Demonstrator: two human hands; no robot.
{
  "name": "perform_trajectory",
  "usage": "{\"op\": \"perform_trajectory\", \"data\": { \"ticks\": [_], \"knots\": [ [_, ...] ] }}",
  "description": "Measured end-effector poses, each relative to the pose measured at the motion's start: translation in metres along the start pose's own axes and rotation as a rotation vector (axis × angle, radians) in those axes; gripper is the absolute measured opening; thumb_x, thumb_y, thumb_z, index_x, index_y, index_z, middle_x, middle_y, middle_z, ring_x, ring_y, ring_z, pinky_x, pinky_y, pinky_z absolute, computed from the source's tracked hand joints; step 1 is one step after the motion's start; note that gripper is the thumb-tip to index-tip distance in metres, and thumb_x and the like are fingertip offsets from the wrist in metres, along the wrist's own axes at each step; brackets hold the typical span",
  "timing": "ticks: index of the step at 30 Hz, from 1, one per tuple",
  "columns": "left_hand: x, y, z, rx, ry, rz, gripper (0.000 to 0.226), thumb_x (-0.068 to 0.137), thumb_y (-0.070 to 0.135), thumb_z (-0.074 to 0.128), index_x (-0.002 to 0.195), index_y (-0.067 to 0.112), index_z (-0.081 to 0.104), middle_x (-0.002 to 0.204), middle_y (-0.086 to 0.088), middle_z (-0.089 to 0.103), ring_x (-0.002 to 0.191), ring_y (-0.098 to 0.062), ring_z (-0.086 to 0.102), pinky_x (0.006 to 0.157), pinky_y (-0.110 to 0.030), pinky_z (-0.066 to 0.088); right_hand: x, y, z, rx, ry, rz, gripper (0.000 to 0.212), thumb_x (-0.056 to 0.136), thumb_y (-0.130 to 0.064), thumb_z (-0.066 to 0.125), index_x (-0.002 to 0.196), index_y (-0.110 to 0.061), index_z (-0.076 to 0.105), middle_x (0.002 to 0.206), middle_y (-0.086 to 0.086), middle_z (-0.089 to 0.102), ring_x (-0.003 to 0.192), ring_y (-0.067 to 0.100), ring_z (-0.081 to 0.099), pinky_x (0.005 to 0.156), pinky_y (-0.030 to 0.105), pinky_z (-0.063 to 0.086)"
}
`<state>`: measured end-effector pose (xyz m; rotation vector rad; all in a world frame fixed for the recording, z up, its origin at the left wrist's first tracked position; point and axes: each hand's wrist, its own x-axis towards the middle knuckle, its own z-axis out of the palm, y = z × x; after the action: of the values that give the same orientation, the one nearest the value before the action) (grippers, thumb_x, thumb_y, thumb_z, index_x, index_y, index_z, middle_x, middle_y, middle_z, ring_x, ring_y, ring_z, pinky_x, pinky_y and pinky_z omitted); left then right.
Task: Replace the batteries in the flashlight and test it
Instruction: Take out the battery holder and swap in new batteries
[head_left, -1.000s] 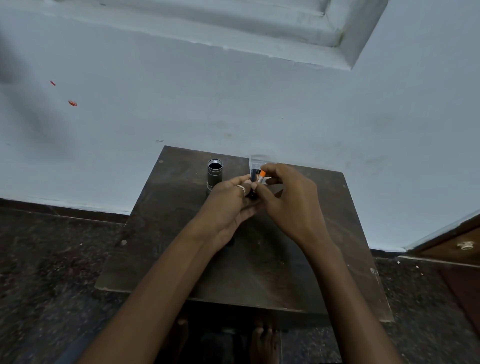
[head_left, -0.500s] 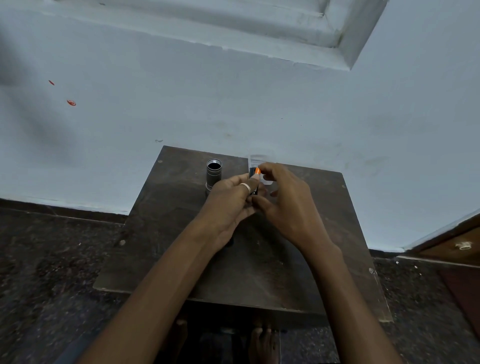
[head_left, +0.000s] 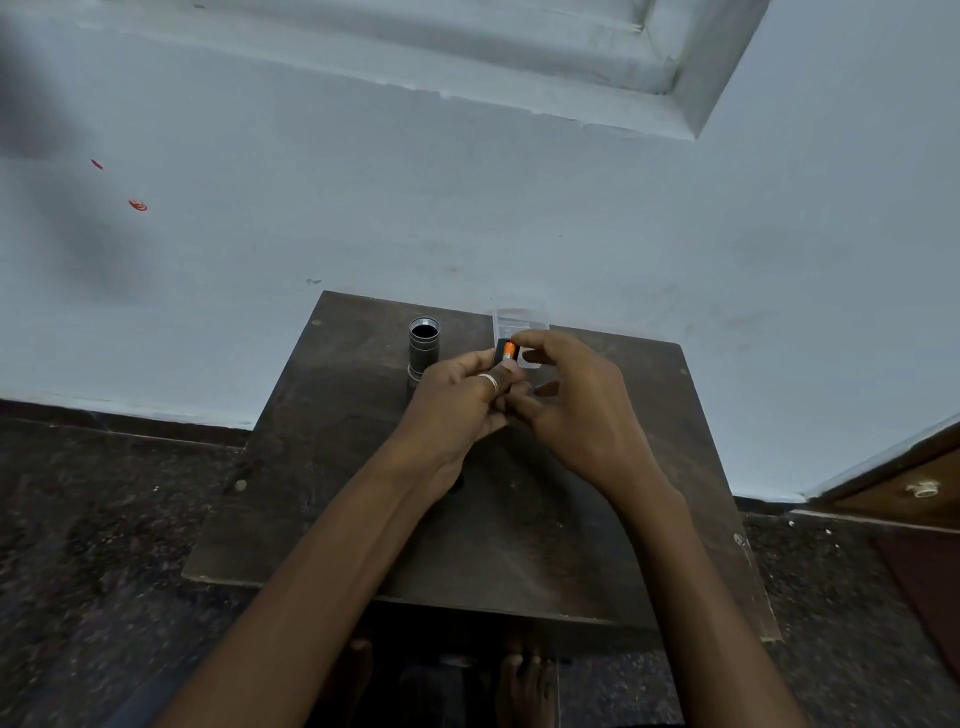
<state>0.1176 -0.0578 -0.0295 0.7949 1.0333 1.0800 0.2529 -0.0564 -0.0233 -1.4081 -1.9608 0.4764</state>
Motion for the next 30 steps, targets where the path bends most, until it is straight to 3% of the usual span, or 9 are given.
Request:
{"op": "perform_trajectory", "data": {
  "ticks": [3, 6, 8, 15, 19, 23, 27, 30],
  "knots": [
    [0.0, 0.0, 0.0, -0.022, -0.008, 0.003, 0.016, 0.096, 0.01, 0.06, 0.109, 0.011, 0.07, 0.094, -0.003, 0.074, 0.093, -0.014, 0.069, 0.084, -0.029, 0.058, 0.002, 0.004, -0.007, 0.188, -0.024, 0.175, 0.047, 0.086, -0.01, 0.071, 0.131, -0.019, 0.061, 0.124, -0.006, 0.068, 0.109, 0.007, 0.067, 0.092, 0.03, 0.056],
    [-0.002, -0.001, 0.0, 0.018, 0.003, 0.013, 0.025, 0.093, 0.009, 0.064, 0.118, 0.013, 0.068, 0.11, -0.006, 0.074, 0.104, -0.015, 0.07, 0.088, -0.031, 0.058, 0.003, 0.008, -0.01, 0.329, 0.07, 0.295, 0.029, 0.086, -0.021, 0.064, 0.115, -0.021, 0.07, 0.105, -0.004, 0.076, 0.098, 0.011, 0.073, 0.091, 0.043, 0.059],
    [-0.005, 0.0, 0.0, 0.061, -0.006, 0.042, 0.025, 0.092, 0.007, 0.065, 0.115, 0.017, 0.069, 0.109, -0.003, 0.075, 0.104, -0.012, 0.07, 0.089, -0.032, 0.057, 0.003, 0.006, -0.01, 0.364, 0.09, 0.337, 0.017, 0.09, -0.028, 0.066, 0.104, -0.022, 0.074, 0.092, -0.003, 0.078, 0.09, 0.013, 0.075, 0.087, 0.047, 0.06],
    [-0.011, 0.0, 0.001, 0.264, 0.031, 0.245, 0.032, 0.086, 0.001, 0.067, 0.095, 0.031, 0.073, 0.092, 0.006, 0.077, 0.094, -0.007, 0.072, 0.084, -0.027, 0.058, 0.002, -0.007, -0.003, 0.312, 0.144, 0.369, 0.02, 0.085, -0.03, 0.079, 0.1, -0.018, 0.073, 0.082, -0.002, 0.077, 0.073, 0.011, 0.074, 0.069, 0.029, 0.06],
    [-0.009, -0.001, 0.0, 0.618, 0.171, 0.427, 0.033, 0.081, 0.014, 0.077, 0.113, 0.021, 0.072, 0.105, 0.008, 0.074, 0.089, 0.002, 0.069, 0.08, -0.014, 0.052, 0.005, -0.006, -0.004, 0.425, 0.197, 0.438, 0.022, 0.084, -0.024, 0.079, 0.103, -0.015, 0.071, 0.086, 0.0, 0.078, 0.08, 0.013, 0.075, 0.072, 0.031, 0.059],
    [-0.019, -0.001, -0.005, 0.951, 0.368, 0.715, 0.034, 0.083, 0.024, 0.073, 0.115, 0.023, 0.066, 0.109, 0.007, 0.064, 0.082, -0.009, 0.064, 0.072, -0.037, 0.056, 0.007, -0.007, -0.011, 0.675, 0.282, 0.517, 0.026, 0.087, -0.019, 0.077, 0.108, -0.008, 0.066, 0.087, 0.008, 0.076, 0.083, 0.019, 0.076, 0.083, 0.037, 0.061],
    [-0.026, 0.008, -0.012, 1.062, 0.612, 0.864, 0.043, 0.085, 0.026, 0.071, 0.124, 0.015, 0.058, 0.116, -0.006, 0.054, 0.102, -0.026, 0.054, 0.074, -0.037, 0.051, 0.007, -0.011, -0.013, 0.961, 0.285, 0.587, 0.034, 0.091, -0.012, 0.073, 0.116, 0.008, 0.062, 0.097, 0.014, 0.075, 0.091, 0.021, 0.075, 0.085, 0.028, 0.061],
    [-0.02, 0.01, -0.02, 1.082, 0.679, 0.702, 0.065, 0.081, 0.034, 0.075, 0.134, 0.01, 0.047, 0.128, -0.011, 0.047, 0.116, -0.027, 0.044, 0.091, -0.039, 0.045, 0.007, -0.017, -0.013, 1.091, 0.258, 0.607, 0.023, 0.093, -0.009, 0.069, 0.107, 0.008, 0.064, 0.099, 0.015, 0.075, 0.097, 0.021, 0.075, 0.082, 0.021, 0.059]
  ]
}}
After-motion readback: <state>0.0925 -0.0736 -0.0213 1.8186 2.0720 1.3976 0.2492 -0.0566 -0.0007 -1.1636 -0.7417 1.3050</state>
